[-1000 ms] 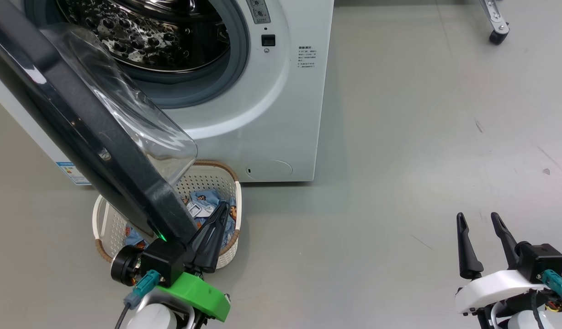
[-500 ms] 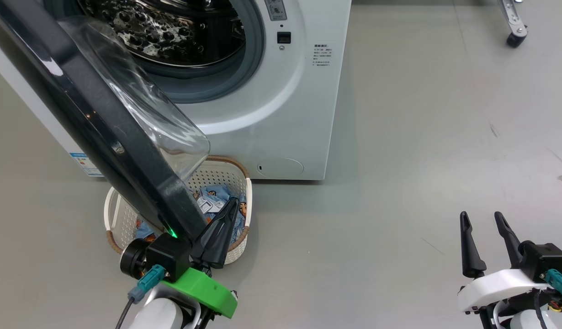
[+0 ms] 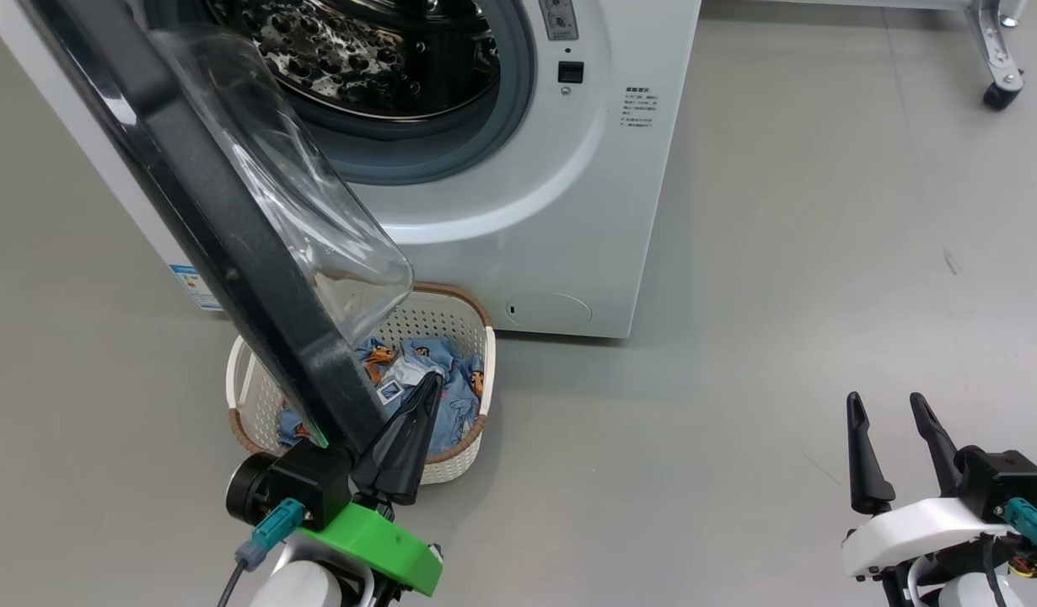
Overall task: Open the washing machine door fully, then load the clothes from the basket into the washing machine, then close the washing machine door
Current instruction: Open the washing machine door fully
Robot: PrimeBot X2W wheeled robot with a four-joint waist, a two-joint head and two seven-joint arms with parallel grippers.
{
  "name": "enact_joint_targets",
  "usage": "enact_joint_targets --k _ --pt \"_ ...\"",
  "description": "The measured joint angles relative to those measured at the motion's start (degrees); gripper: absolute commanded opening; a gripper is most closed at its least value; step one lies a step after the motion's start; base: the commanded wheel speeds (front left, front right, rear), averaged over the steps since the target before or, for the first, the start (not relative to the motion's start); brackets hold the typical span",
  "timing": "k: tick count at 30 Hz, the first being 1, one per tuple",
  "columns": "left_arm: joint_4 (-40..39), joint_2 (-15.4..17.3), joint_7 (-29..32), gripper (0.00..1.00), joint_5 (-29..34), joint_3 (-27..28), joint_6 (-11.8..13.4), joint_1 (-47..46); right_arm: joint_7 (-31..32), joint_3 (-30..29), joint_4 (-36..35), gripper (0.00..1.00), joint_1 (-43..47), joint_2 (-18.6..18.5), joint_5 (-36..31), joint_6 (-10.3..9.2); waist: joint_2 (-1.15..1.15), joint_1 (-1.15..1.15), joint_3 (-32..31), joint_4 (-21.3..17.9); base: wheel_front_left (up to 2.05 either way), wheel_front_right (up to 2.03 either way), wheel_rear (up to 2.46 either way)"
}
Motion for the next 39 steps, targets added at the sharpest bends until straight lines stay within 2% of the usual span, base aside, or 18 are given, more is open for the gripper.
enact_joint_targets --k 19,31,39 --pt "-3.66 -0.34 0.0 0.0 0.08 0.18 2.91 2.43 0.0 -0.89 0.04 1.0 0.01 0.32 -0.32 0.08 0.0 0.0 0.97 5.11 0.0 0.0 0.0" --pt "-5.19 -0.4 0.01 0.0 0.08 0.05 3.55 4.08 0.0 -1.16 0.34 1.0 0.0 0.55 -0.58 0.54 0.0 0.0 1.2 9.7 0.0 0.0 0.0" --pt "-5.23 -0.3 0.27 0.0 0.0 2.31 6.17 5.22 0.0 -1.64 0.56 1.0 0.03 0.68 -0.9 0.55 0.0 0.0 0.89 11.56 0.0 0.0 0.0"
